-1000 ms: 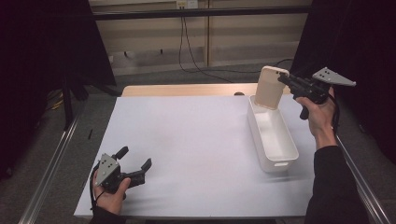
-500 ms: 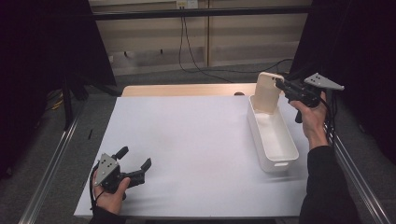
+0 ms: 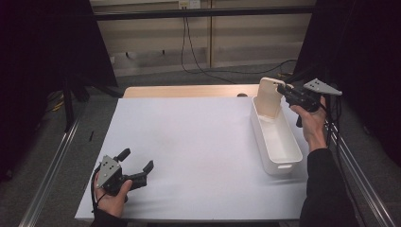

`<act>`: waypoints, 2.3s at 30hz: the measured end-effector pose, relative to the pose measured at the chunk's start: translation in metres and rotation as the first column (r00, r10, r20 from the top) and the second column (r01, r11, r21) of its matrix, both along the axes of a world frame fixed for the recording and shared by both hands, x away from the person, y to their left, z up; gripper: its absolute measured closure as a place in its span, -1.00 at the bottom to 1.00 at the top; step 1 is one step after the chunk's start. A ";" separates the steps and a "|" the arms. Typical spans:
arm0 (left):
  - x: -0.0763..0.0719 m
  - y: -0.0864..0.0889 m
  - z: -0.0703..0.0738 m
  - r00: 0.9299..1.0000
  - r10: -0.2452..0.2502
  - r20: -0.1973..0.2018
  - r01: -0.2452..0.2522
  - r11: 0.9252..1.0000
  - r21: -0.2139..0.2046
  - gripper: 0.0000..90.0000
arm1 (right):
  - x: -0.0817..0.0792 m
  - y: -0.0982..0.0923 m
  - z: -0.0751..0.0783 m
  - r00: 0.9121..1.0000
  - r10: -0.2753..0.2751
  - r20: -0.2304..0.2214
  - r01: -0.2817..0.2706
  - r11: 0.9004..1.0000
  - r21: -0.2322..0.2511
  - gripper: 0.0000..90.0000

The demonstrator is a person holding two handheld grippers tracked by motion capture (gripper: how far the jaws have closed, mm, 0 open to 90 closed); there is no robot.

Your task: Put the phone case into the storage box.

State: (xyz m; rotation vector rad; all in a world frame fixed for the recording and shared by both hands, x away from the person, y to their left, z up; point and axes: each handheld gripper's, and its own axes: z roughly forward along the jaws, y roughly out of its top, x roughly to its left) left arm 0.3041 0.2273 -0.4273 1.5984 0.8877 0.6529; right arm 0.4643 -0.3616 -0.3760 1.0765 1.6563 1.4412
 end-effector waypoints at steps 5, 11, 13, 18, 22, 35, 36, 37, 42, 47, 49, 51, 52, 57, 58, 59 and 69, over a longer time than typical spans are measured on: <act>0.000 0.000 0.000 1.000 0.000 0.000 0.000 1.000 0.000 -0.90 | 0.002 0.002 -0.005 1.000 -0.004 -0.008 0.004 1.000 -0.013 0.80; 0.001 -0.001 0.000 1.000 -0.005 0.002 0.005 1.000 0.006 -0.89 | 0.008 0.004 -0.012 1.000 -0.003 -0.024 0.002 1.000 -0.021 0.80; 0.001 -0.001 0.000 1.000 -0.005 0.000 0.005 1.000 0.007 -0.89 | 0.010 0.005 -0.014 1.000 -0.003 -0.029 0.002 1.000 -0.023 0.80; 0.001 -0.001 0.000 1.000 -0.008 0.001 0.008 1.000 0.005 -0.89 | 0.013 0.006 -0.016 0.999 -0.033 -0.040 0.032 0.999 -0.019 0.77; 0.001 -0.002 -0.001 1.000 -0.012 0.000 0.012 1.000 0.006 -0.89 | 0.016 0.005 -0.015 0.996 -0.064 -0.061 0.062 0.998 -0.032 0.68; 0.001 -0.003 -0.001 1.000 -0.014 0.003 0.014 1.000 0.012 -0.89 | 0.025 0.007 -0.018 0.990 -0.115 -0.087 0.110 0.992 -0.056 0.59; 0.001 -0.003 -0.001 1.000 -0.014 0.003 0.014 1.000 0.012 -0.89 | 0.026 0.008 -0.018 0.989 -0.118 -0.090 0.113 0.992 -0.060 0.58; 0.001 -0.003 -0.001 1.000 -0.015 0.004 0.015 1.000 0.012 -0.89 | 0.027 0.008 -0.017 0.988 -0.120 -0.093 0.114 0.991 -0.066 0.58; 0.001 -0.002 -0.001 1.000 -0.014 0.003 0.014 1.000 0.021 -0.89 | 0.031 0.012 -0.017 0.986 -0.139 -0.096 0.133 0.989 -0.065 0.54; 0.001 -0.002 -0.001 1.000 -0.014 0.002 0.014 1.000 0.021 -0.89 | 0.033 0.012 -0.019 0.984 -0.149 -0.095 0.144 0.988 -0.059 0.51; 0.001 -0.002 -0.001 1.000 -0.014 0.002 0.014 1.000 0.022 -0.89 | 0.033 0.013 -0.020 0.984 -0.151 -0.097 0.146 0.988 -0.056 0.51; 0.001 -0.002 -0.001 1.000 -0.014 0.002 0.014 1.000 0.022 -0.89 | 0.033 0.013 -0.020 0.983 -0.153 -0.096 0.149 0.987 -0.055 0.48; 0.001 -0.003 -0.001 1.000 -0.014 0.002 0.014 1.000 0.023 -0.89 | 0.033 0.013 -0.020 0.983 -0.159 -0.097 0.154 0.987 -0.054 0.44; 0.002 -0.003 -0.001 1.000 -0.016 0.002 0.016 1.000 0.020 -0.89 | 0.033 0.013 -0.020 0.977 -0.192 -0.095 0.189 0.981 -0.034 0.20; 0.002 -0.003 -0.001 1.000 -0.017 0.002 0.017 1.000 0.019 -0.89 | 0.033 0.013 -0.020 0.976 -0.196 -0.091 0.194 0.980 -0.034 0.15; 0.002 -0.003 -0.001 1.000 -0.017 0.002 0.017 1.000 0.019 -0.89 | 0.033 0.014 -0.020 0.976 -0.200 -0.091 0.198 0.980 -0.031 0.08; 0.002 -0.002 -0.001 1.000 -0.015 0.001 0.015 1.000 0.019 -0.89 | 0.033 0.017 -0.019 0.971 -0.206 -0.120 0.206 0.978 -0.016 -0.53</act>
